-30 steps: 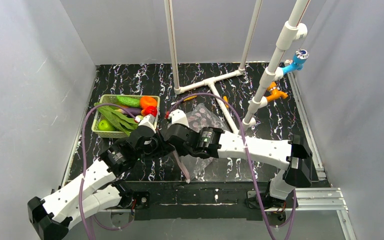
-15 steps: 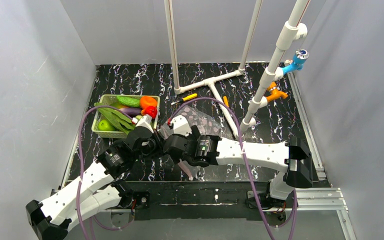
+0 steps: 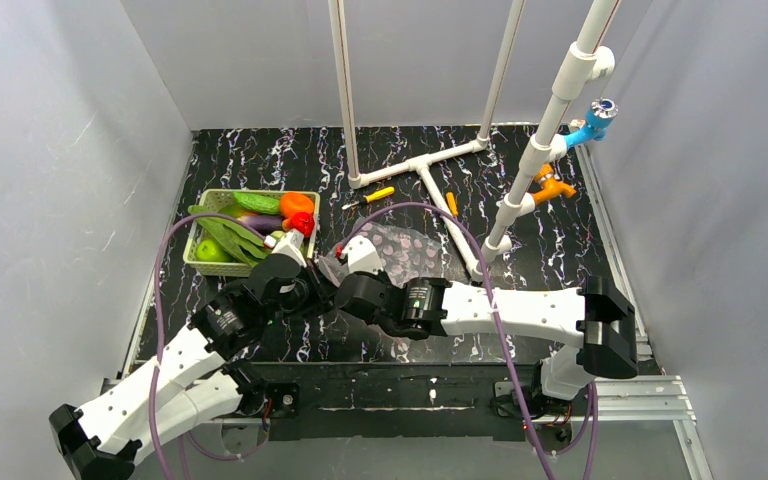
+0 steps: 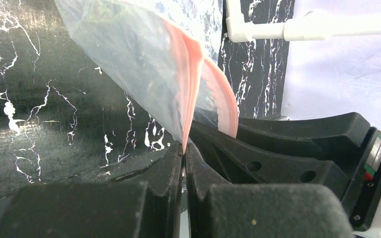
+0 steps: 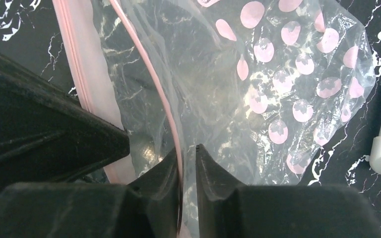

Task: Place the food in the zip-top bag and seal the zipper
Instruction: Open the zipper of the food storage bag.

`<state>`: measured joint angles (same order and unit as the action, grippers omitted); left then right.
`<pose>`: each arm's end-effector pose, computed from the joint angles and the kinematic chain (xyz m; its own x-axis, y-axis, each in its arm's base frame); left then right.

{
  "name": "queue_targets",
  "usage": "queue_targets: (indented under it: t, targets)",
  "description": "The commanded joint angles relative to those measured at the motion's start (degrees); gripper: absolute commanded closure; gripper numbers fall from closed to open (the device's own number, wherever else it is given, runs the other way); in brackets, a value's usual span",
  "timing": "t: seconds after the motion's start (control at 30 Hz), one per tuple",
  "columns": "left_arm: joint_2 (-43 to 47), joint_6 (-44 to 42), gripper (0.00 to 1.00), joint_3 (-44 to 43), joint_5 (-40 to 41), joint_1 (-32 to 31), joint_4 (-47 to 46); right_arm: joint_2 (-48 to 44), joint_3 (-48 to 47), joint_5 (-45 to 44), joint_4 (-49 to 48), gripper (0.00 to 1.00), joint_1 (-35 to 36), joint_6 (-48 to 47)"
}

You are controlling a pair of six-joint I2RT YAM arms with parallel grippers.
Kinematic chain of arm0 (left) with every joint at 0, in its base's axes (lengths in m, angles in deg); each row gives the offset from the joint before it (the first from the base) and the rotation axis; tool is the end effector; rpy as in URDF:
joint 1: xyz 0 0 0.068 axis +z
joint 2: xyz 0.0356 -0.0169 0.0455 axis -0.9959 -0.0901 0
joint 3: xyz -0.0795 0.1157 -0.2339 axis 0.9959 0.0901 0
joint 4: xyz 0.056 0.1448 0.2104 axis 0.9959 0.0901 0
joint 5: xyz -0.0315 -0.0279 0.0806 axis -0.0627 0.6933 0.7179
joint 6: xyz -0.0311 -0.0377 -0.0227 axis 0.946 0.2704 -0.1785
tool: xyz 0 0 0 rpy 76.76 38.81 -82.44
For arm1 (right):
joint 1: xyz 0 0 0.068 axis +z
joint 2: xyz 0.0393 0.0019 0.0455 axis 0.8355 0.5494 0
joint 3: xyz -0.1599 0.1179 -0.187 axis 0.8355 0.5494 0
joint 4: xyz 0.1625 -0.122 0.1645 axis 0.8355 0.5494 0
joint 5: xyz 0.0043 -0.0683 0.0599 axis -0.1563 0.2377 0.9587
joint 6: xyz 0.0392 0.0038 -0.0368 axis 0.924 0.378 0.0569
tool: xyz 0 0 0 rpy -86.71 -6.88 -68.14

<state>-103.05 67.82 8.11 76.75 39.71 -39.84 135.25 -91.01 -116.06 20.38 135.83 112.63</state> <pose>0.1163 -0.1152 0.2893 -0.7600 -0.4701 -0.4487 0.0590 0.6377 -0.7681 0.0856 0.3305 0.2859 -0.4899 -0.3295 -0.8071 -0.5210 0.8529 -0.0319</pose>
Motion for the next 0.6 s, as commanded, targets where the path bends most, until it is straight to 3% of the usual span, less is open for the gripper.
queue_targets:
  t: [0.0,0.1,0.37,0.57]
  targets:
    - [-0.59,-1.61,1.00,-0.08,-1.60,-0.14,0.75,-2.50,-1.34,-2.89,-2.31,0.82,0.17,-1.33]
    - [-1.39,-3.11,1.00,-0.89,-1.61,-0.08,3.19,-3.58,-0.89,-5.50,-1.75,0.98,0.12,-1.74]
    - [-0.08,-7.07,1.00,-2.33,1.88,-0.08,15.63,-8.55,1.18,-15.63,1.12,0.99,-0.04,-3.38]
    - [2.49,-7.41,1.00,-2.33,3.15,-0.09,16.97,-11.94,2.10,-17.87,1.43,0.99,-0.23,-5.35]
